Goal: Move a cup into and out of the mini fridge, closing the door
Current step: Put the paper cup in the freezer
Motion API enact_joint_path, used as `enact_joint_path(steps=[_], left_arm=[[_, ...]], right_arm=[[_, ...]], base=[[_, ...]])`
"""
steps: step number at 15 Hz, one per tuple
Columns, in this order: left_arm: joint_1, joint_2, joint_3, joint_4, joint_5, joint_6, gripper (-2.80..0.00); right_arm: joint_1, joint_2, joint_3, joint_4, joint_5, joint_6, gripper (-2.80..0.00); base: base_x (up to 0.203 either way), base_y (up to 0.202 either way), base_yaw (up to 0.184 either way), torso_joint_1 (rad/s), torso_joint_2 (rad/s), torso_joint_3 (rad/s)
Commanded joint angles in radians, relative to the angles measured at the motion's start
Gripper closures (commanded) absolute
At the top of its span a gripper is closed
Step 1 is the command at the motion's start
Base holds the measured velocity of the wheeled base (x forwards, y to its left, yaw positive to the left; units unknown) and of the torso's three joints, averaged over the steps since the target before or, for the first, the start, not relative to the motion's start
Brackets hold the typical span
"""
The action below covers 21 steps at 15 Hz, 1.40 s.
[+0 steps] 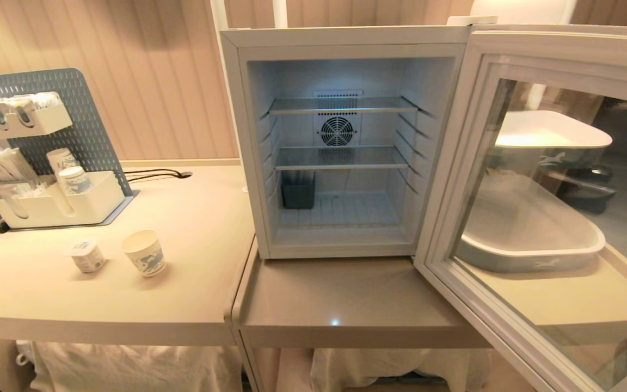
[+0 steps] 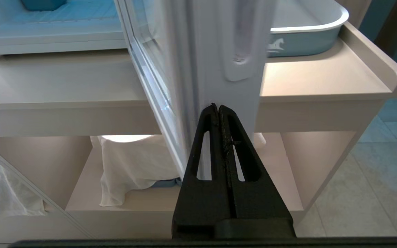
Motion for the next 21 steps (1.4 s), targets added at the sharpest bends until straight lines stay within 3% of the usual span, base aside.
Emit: enact_joint_path(steps=[1, 3, 5, 7, 9, 10, 12, 15, 21], left_arm=[[0.000, -0.149, 0.177, 0.004, -0.013, 0.027, 0.00], [0.002, -0.171, 0.405, -0.175, -0.007, -0.001, 0.00], [0.003, -0.174, 0.743, -0.563, 0.039, 0.010, 0.00], [0.003, -0.160, 1.090, -0.960, 0.067, 0.069, 0.00], [0.003, -0.167, 1.297, -1.120, 0.078, 0.113, 0.00], [0.003, -0.172, 1.350, -1.178, 0.082, 0.138, 0.00], [0.002, -0.181, 1.348, -1.291, 0.086, 0.177, 0.00], [0.002, -0.181, 1.348, -1.294, 0.089, 0.167, 0.00], [0.003, -0.181, 1.344, -1.286, 0.089, 0.177, 0.00]], right_arm=[[-0.001, 0.001, 0.000, 0.001, 0.001, 0.000, 0.00], [-0.001, 0.001, 0.000, 0.000, 0.001, 0.000, 0.00], [-0.001, 0.001, 0.000, 0.000, 0.001, 0.000, 0.00], [-0.001, 0.001, 0.001, 0.000, 0.001, 0.000, 0.00], [-0.001, 0.001, 0.000, 0.000, 0.001, 0.000, 0.00], [-0.001, 0.001, 0.000, 0.000, 0.001, 0.000, 0.00], [-0.001, 0.001, 0.000, 0.000, 0.001, 0.000, 0.00], [-0.001, 0.001, 0.000, 0.000, 0.001, 0.000, 0.00], [-0.001, 0.001, 0.000, 0.000, 0.001, 0.000, 0.00]], base=[[0.000, 0.000, 0.000, 0.000, 0.00, 0.000], [0.000, 0.000, 0.000, 0.000, 0.00, 0.000], [0.000, 0.000, 0.000, 0.000, 0.00, 0.000], [0.000, 0.000, 0.000, 0.000, 0.00, 0.000], [0.000, 0.000, 0.000, 0.000, 0.00, 0.000], [0.000, 0.000, 0.000, 0.000, 0.00, 0.000], [0.000, 0.000, 0.000, 0.000, 0.00, 0.000], [-0.019, 0.000, 0.001, 0.003, 0.00, 0.001], [-0.171, 0.000, 0.002, 0.003, 0.00, 0.000]])
